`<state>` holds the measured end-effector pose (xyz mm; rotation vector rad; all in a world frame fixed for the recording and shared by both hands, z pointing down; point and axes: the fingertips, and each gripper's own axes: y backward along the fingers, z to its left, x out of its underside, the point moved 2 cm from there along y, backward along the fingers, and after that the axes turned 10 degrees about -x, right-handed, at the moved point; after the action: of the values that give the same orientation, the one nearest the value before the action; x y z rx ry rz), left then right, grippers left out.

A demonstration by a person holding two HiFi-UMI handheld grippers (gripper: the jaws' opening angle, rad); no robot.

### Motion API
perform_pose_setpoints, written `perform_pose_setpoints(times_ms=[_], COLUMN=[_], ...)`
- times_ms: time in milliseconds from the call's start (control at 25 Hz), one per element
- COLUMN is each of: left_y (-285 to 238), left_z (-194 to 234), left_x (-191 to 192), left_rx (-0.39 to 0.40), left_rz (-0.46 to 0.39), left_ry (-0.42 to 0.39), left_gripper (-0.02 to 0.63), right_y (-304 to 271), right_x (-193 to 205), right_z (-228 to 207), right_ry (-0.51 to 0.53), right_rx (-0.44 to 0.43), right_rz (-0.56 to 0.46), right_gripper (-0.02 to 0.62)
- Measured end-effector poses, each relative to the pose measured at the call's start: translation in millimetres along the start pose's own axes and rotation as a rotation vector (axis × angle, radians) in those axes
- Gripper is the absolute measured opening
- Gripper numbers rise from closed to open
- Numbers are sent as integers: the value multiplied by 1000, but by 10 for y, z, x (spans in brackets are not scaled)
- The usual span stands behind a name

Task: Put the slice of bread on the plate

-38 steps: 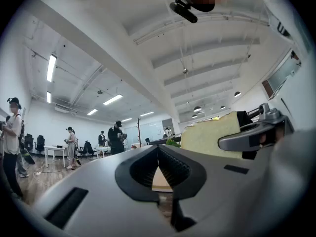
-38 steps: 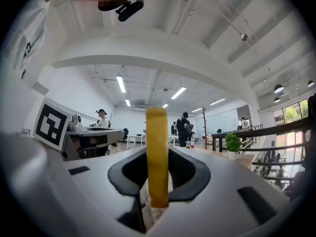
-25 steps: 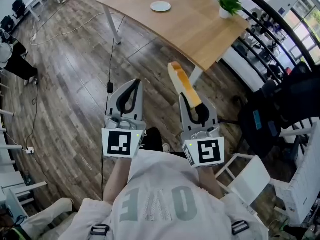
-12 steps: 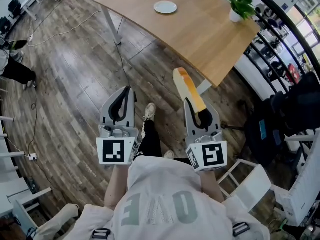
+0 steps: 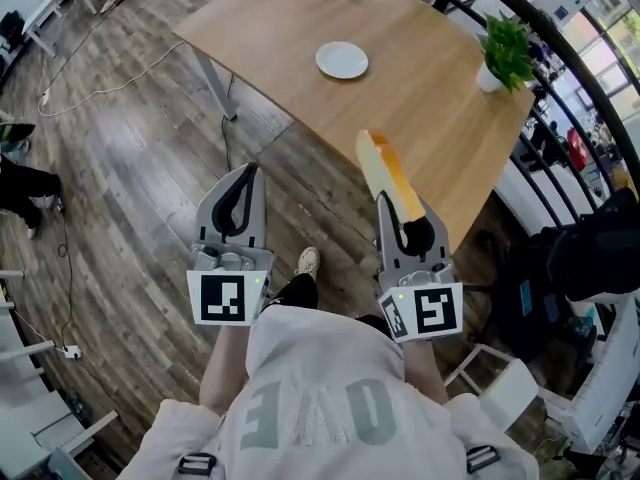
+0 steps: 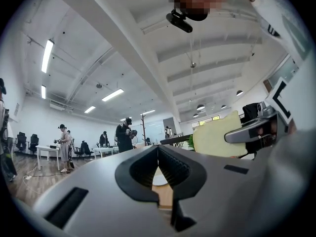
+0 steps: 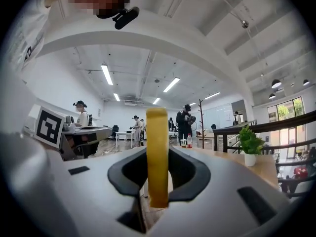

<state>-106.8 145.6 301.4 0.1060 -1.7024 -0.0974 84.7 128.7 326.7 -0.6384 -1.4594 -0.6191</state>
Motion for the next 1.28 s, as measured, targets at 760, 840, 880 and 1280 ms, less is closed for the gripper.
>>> perform_pose_setpoints(times_ms=[760, 840, 880, 1280], left_y=[-1796, -1983, -2082, -3207], left_z=[608, 580, 565, 257], left_x=[-95, -92, -80, -281], left_rx=[44, 45, 46, 118], left_rz=[-99, -106, -103, -164], left_ry=[50, 49, 47, -84], left_gripper=[9, 9, 9, 9], right_y=[-1532, -1686, -1765, -2329], right_x=[-300, -329, -342, -557], right_z=[-825, -985, -1072, -1974], right_ry=[18, 21, 18, -31], right_rx=[43, 38, 37, 75], right_rz=[-50, -63, -69, -153], right_gripper=[92, 94, 93, 92])
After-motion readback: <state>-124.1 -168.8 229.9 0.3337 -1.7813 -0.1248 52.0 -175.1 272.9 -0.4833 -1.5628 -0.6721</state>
